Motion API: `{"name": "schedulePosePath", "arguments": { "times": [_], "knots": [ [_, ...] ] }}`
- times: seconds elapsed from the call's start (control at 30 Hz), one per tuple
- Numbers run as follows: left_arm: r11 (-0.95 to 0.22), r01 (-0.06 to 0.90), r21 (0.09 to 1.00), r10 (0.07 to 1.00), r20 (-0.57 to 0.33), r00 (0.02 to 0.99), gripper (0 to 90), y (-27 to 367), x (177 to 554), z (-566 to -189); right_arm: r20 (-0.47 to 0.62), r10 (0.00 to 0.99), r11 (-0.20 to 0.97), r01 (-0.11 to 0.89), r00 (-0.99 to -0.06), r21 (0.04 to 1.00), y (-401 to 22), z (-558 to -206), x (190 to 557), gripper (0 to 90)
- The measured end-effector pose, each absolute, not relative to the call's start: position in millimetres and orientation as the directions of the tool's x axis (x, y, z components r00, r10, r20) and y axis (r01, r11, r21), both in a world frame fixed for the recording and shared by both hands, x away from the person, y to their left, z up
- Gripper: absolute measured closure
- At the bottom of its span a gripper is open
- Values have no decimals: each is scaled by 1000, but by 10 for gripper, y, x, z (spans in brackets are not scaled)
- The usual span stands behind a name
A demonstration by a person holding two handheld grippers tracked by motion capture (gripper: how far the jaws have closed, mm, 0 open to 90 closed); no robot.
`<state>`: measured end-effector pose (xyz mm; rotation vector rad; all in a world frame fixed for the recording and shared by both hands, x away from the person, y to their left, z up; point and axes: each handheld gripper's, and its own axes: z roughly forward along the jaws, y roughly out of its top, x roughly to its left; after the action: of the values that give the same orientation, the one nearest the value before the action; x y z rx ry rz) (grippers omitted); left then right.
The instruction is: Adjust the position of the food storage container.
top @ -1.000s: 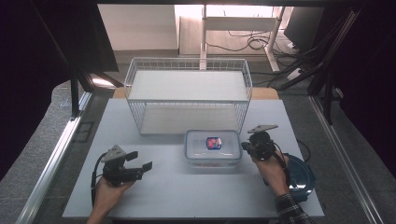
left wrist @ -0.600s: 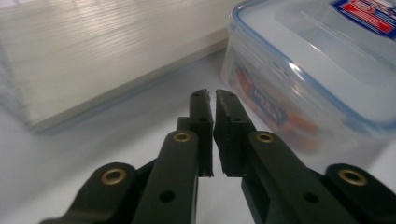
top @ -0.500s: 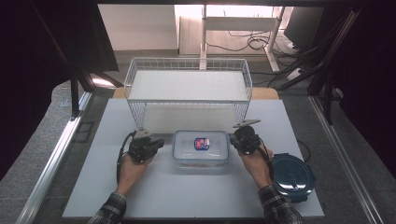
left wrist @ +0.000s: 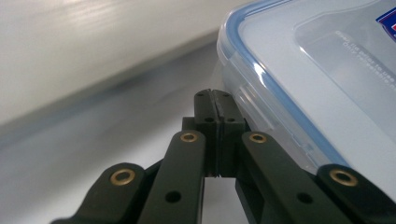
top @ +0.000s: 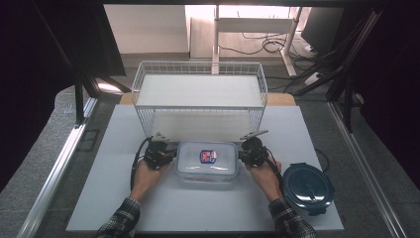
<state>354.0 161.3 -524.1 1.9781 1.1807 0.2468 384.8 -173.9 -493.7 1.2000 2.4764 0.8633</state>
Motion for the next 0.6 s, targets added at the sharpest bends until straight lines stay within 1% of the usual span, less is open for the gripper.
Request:
{"name": "schedulePosePath", "arguments": {
  "times": [0.13, 0.17, 0.23, 0.37, 0.4, 0.5, 0.6],
  "knots": [
    [-242, 666, 706, 814, -226, 535, 900, 1676, 3349, -5194, 34, 764, 490, 613, -644, 620, -1681, -4909, 3727, 891],
    [-242, 666, 706, 814, -226, 535, 900, 1676, 3349, -5194, 35, 760, 493, 611, -649, 620, -1672, -4904, 3706, 891],
    [-235, 673, 701, 823, -225, 521, 900, 1731, 3179, -5184, 38, 751, 502, 606, -660, 617, -1633, -4896, 3639, 891],
    [-240, 682, 690, 830, -218, 513, 900, 1774, 3046, -5193, 33, 725, 532, 589, -688, 608, -1554, -4922, 3486, 891],
    [-249, 685, 684, 832, -211, 513, 900, 1794, 2954, -5193, 36, 721, 536, 589, -692, 605, -1539, -4927, 3449, 891],
    [-240, 696, 677, 835, -221, 503, 900, 1829, 2819, -5192, 37, 705, 548, 578, -708, 605, -1509, -4935, 3346, 891],
    [-268, 691, 671, 841, -188, 508, 900, 1815, 2783, -5204, 22, 701, 560, 569, -713, 603, -1479, -4948, 3266, 891]
  ]
}}
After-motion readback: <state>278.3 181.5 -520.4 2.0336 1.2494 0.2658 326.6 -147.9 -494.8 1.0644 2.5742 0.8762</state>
